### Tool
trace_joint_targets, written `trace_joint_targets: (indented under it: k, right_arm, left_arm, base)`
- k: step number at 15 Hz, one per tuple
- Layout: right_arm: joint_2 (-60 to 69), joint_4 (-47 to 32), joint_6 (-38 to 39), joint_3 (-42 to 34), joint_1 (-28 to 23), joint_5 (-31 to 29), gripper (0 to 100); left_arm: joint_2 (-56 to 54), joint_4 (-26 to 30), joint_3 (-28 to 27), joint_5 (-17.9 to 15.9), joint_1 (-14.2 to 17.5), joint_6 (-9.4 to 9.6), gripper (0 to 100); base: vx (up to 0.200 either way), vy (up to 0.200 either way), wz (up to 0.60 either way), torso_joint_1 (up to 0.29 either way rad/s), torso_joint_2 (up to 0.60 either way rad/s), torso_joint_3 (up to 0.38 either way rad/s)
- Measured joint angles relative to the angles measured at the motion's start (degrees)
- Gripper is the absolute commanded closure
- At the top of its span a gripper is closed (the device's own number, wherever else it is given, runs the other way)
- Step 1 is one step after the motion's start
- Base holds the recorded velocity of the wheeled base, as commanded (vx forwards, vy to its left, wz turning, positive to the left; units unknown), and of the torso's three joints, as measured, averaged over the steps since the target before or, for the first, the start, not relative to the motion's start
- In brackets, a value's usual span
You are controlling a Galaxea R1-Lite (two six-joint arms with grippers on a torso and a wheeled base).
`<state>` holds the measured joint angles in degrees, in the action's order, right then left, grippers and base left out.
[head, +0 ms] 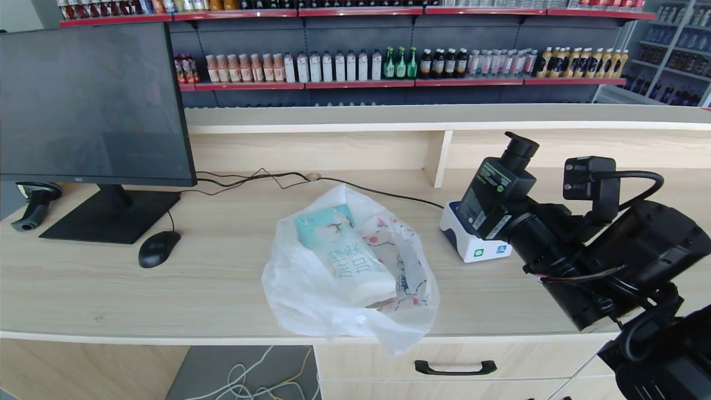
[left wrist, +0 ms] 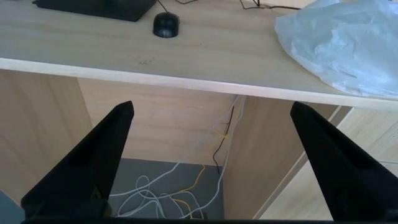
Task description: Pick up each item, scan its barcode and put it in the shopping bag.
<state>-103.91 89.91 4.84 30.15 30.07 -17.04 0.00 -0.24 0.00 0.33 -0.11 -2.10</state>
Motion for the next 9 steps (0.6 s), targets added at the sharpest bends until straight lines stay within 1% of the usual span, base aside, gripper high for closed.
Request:
trace_joint_targets:
  k: [3, 9]
  right_arm:
    - [0.1, 0.0, 0.0, -0.1, 0.1, 0.0, 100]
    - [0.2, -0.1, 0.1, -0.4, 0.1, 0.0, 100]
  left_arm:
    - [0.0, 0.0, 0.0, 0.0, 0.0, -0.01, 0]
    - [0.0, 0.0, 0.0, 0.0, 0.0, -0.01, 0]
  base:
    - [0.0, 0.0, 0.0, 0.0, 0.0, 0.0]
    - [0.0, 0.0, 0.6, -0.001, 0.0, 0.004]
